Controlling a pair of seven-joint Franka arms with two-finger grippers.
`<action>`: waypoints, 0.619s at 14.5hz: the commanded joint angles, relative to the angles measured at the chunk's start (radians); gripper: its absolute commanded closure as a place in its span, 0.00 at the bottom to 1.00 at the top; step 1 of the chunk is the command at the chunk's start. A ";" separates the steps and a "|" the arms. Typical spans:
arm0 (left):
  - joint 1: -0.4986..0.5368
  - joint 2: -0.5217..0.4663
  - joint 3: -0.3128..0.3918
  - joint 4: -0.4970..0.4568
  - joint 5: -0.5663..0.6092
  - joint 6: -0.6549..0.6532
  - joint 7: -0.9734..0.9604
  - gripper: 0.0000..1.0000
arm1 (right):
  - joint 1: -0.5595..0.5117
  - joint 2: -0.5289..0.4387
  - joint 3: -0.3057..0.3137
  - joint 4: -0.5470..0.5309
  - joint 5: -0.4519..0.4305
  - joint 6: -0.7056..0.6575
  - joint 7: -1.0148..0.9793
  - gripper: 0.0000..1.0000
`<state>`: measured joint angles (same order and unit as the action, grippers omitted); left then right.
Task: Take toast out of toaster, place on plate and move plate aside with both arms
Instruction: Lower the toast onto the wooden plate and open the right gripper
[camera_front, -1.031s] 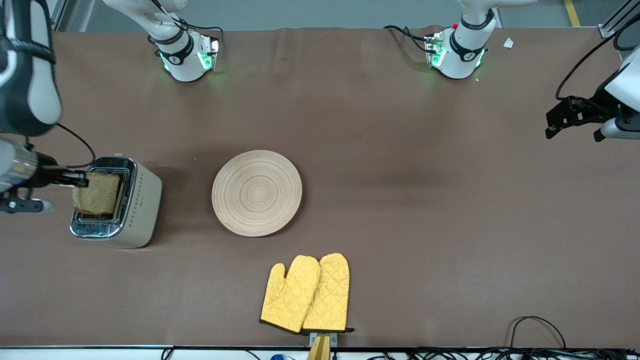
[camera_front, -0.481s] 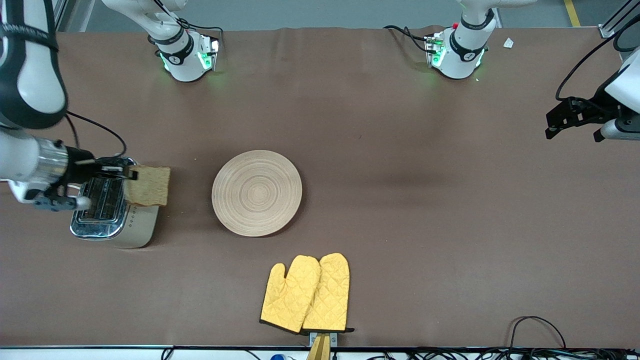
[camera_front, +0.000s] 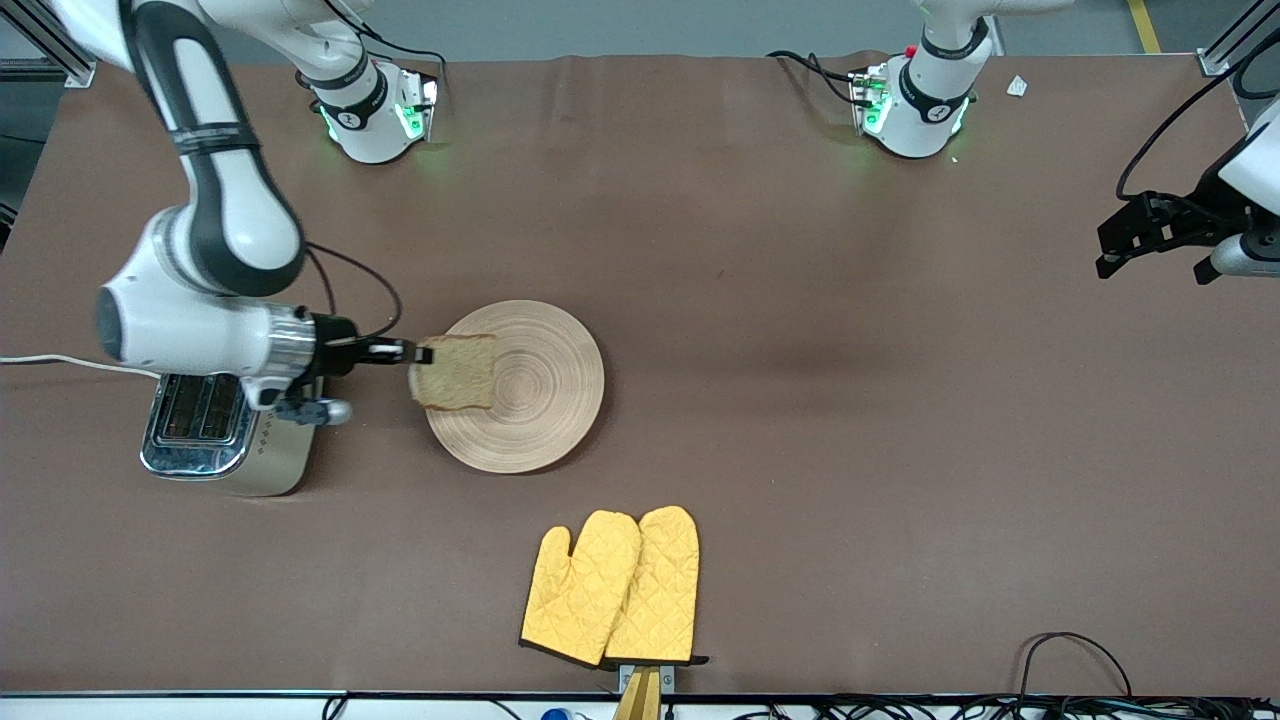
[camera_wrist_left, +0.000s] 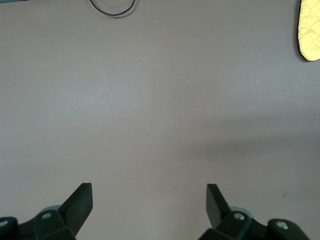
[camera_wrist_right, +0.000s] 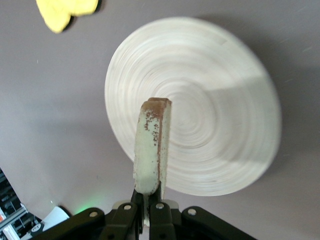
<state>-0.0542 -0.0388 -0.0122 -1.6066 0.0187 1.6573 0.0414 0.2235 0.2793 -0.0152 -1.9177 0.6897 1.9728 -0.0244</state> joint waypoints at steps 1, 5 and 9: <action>-0.004 0.019 0.001 0.031 0.012 -0.019 0.006 0.00 | 0.080 -0.016 -0.006 -0.043 0.037 0.067 -0.003 1.00; -0.002 0.020 0.001 0.028 0.012 -0.019 0.008 0.00 | 0.066 0.084 -0.008 -0.050 0.040 0.143 -0.182 1.00; 0.001 0.033 0.003 0.028 0.012 -0.019 0.008 0.00 | -0.012 0.110 -0.009 -0.089 0.040 0.094 -0.273 0.01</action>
<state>-0.0537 -0.0258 -0.0121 -1.6055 0.0187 1.6572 0.0414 0.2501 0.3948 -0.0334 -1.9819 0.7019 2.0958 -0.2550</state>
